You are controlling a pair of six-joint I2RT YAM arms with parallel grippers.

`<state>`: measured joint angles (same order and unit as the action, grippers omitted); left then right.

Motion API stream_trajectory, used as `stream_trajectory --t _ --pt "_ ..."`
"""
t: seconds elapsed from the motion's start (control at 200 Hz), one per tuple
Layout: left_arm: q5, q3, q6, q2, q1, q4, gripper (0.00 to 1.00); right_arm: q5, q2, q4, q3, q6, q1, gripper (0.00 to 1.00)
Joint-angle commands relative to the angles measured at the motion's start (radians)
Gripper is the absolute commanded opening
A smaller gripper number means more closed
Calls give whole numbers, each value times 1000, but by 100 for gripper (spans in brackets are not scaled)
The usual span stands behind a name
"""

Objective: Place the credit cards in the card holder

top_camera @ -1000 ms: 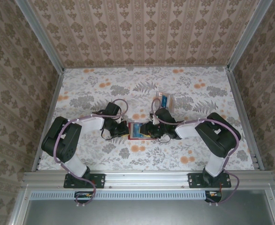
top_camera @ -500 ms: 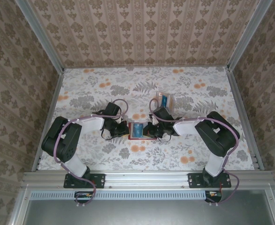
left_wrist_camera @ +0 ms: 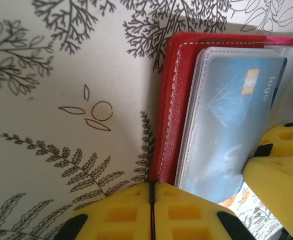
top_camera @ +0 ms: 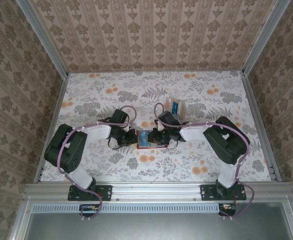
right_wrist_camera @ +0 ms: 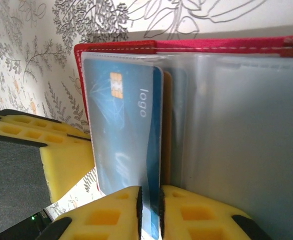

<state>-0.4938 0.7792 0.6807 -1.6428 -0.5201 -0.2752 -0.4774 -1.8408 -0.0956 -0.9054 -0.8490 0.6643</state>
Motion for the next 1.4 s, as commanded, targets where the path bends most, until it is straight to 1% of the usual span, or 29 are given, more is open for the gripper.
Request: stream_trajectory --t 0.0,0.085,0.185,0.28,0.33,0.395,0.435,0.515,0.58,0.695,0.825,0.92,0.945,1.035,1.08,1.135,1.17,1.24,1.31,1.395 --pt "-3 -24 -3 -19 1 -15 10 17 45 70 -27 55 15 23" --pt "-2 -24 -2 19 10 -30 14 58 105 154 -28 100 15 27" --pt "3 -19 -13 66 18 -59 20 154 195 262 -17 148 14 32" --pt "3 -1 -46 83 24 -93 28 302 244 417 -44 203 15 37" --pt "1 25 -71 76 33 -129 30 399 256 501 -63 223 22 42" --pt "2 46 -94 70 40 -155 33 513 257 585 -78 229 35 43" --pt "8 48 -98 72 42 -157 34 565 251 621 -89 232 42 43" --pt "7 46 -91 66 44 -145 40 628 232 683 -114 234 51 46" --pt "-4 46 -86 50 44 -127 43 657 216 699 -128 232 56 49" --pt "-8 45 -71 23 44 -91 45 687 184 687 -139 232 56 49" --pt "-33 63 -63 -8 31 -75 46 631 148 639 -151 231 55 48" --pt "-26 74 -61 -16 26 -77 47 617 135 638 -161 228 54 48" --pt "-26 76 -58 -18 25 -75 47 614 134 606 -163 230 54 49" --pt "-23 84 -56 -32 25 -65 47 609 130 582 -163 227 54 49" --pt "-24 86 -55 -42 24 -61 47 614 119 587 -173 232 52 48" --pt "-27 89 -49 -53 23 -56 47 634 111 601 -187 232 49 44" --pt "-32 89 -47 -58 22 -50 47 641 113 597 -186 232 46 39" --pt "-32 96 -49 -66 19 -46 47 630 121 565 -164 228 36 26" --pt "-36 104 -46 -69 20 -43 47 576 128 534 -142 228 15 16" --pt "-54 125 -37 -76 17 -46 46 499 148 463 -94 223 -2 8"
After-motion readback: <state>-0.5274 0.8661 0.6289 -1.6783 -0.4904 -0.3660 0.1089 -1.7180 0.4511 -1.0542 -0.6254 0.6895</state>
